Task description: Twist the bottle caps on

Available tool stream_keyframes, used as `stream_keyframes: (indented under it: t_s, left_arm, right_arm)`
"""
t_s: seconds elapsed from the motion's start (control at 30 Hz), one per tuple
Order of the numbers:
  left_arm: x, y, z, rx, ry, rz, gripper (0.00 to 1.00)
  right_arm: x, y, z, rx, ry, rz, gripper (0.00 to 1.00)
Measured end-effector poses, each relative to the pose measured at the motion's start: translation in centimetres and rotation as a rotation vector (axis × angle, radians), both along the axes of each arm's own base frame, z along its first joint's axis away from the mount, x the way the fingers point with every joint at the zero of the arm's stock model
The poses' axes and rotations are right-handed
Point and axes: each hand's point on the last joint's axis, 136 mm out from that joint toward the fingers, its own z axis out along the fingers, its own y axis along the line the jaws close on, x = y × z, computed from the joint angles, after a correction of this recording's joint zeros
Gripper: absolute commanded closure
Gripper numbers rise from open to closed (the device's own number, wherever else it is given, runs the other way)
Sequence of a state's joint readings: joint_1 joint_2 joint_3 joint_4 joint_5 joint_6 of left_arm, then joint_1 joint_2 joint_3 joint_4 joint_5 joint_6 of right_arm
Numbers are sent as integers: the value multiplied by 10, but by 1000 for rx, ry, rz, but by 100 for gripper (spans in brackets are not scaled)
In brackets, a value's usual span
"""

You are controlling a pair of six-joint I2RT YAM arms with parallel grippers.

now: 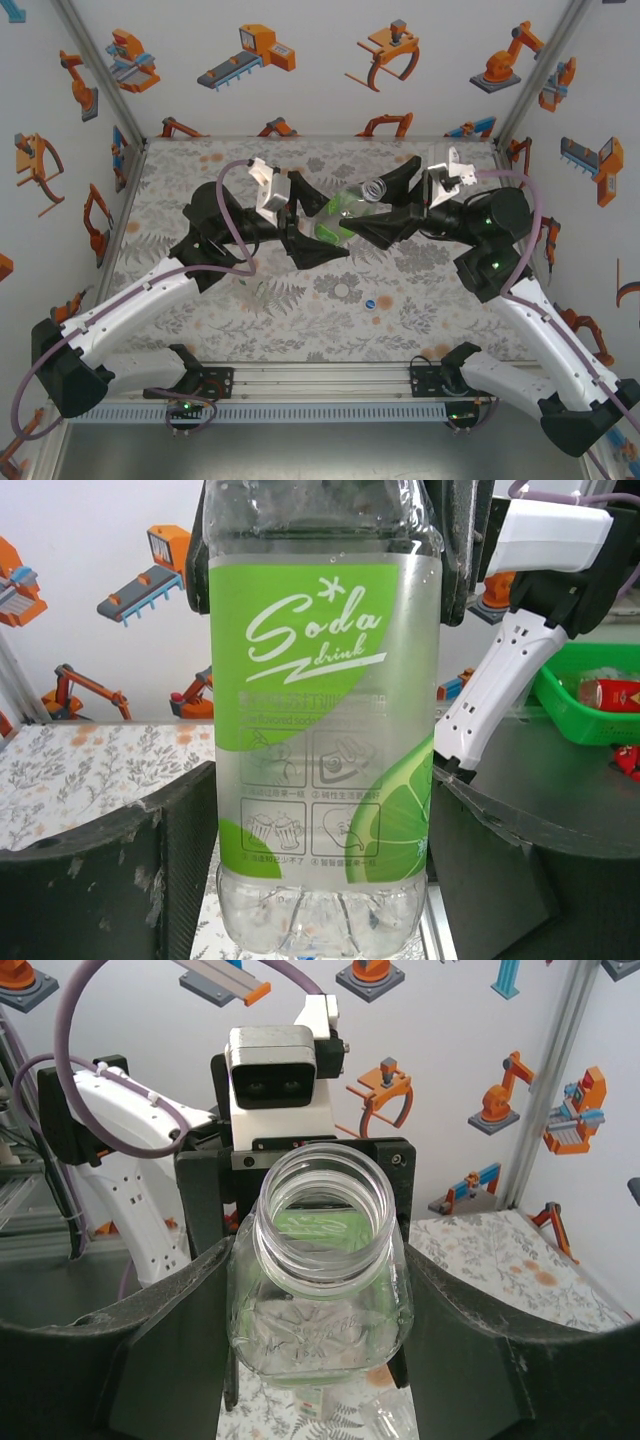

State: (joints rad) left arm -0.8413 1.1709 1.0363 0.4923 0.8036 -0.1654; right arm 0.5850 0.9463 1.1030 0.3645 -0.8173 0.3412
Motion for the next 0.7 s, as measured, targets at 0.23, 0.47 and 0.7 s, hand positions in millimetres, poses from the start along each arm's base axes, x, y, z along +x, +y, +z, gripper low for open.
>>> stream_keyframes:
  t_s: [0.23,0.47,0.7]
  left_arm:
    - [-1,-8,7,-3,-2,-18,23]
    - [-1,-13,13,9,4,-25,27]
    - [-2,-18,12,30,9,-33,35]
  right_arm:
    - [7,5,-5,-9,14,5,61]
    - [7,5,-4,-7,10,5,63]
    - [7,6,-5,-10,10,12,66]
